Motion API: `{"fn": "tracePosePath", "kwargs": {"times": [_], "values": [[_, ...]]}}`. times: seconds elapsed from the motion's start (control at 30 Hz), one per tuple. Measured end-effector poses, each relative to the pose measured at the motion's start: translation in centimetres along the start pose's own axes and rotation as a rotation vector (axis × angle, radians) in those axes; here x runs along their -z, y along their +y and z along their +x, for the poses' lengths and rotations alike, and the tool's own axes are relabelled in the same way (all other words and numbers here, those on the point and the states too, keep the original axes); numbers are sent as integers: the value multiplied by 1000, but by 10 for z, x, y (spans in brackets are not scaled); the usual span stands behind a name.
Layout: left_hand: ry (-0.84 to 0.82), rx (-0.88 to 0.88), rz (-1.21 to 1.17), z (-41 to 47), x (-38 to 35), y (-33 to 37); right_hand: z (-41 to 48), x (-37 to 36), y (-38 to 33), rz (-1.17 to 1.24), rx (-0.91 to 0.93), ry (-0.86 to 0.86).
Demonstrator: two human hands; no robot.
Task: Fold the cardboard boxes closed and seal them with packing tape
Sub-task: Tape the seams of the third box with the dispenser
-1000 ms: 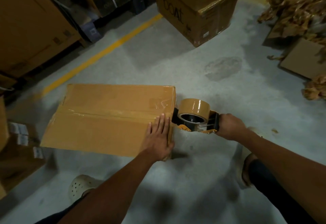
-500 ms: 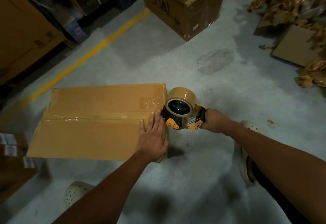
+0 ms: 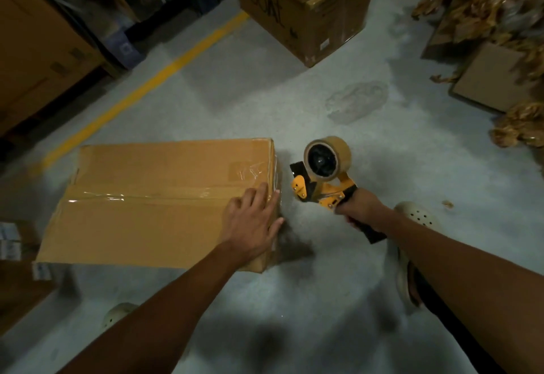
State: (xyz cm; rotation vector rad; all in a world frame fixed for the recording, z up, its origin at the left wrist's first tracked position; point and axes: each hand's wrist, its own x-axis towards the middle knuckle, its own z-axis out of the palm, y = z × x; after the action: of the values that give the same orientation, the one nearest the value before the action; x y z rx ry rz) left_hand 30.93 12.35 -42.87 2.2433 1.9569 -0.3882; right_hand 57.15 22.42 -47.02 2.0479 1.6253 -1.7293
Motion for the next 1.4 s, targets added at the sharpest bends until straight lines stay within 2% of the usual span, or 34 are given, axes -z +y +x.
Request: {"fn": "tracePosePath", "kwargs": {"times": [0.17,0.33,0.43,0.57,0.8,0.87,0.93,1.03,1.13,1.2,1.27,1.33,1.4], "values": [[26,-103,-22,42,0,-14,5,-28,-17,384,-142,-22],[59,15,-133,57,-14,-3,36,-47,-8,599,-261,103],[88,124,-196,57,-21,7,62,-52,-4,645,-271,191],[92,218,-213,60,-23,20,86,-59,10,593,-300,234],[105,251,-240,57,-19,26,80,-58,14,124,-426,255],[92,296,-246,54,-18,22,70,-67,3,38,-499,355],[72,340,-276,52,-17,20,52,-84,-23,109,-361,471],[77,357,-402,51,-14,17,16,-119,-81,401,-53,486],[88,202,-497,37,-18,-7,-11,-155,-121,607,61,435],[52,17,-398,14,-27,-34,-21,-181,-124,588,113,301],[13,-85,-242,-6,-35,-52,-24,-192,-119,463,148,256],[19,-82,-175,-16,-38,-54,-15,-192,-115,378,152,308],[-1,23,-154,-19,-38,-48,-10,-189,-115,363,134,337]]}}
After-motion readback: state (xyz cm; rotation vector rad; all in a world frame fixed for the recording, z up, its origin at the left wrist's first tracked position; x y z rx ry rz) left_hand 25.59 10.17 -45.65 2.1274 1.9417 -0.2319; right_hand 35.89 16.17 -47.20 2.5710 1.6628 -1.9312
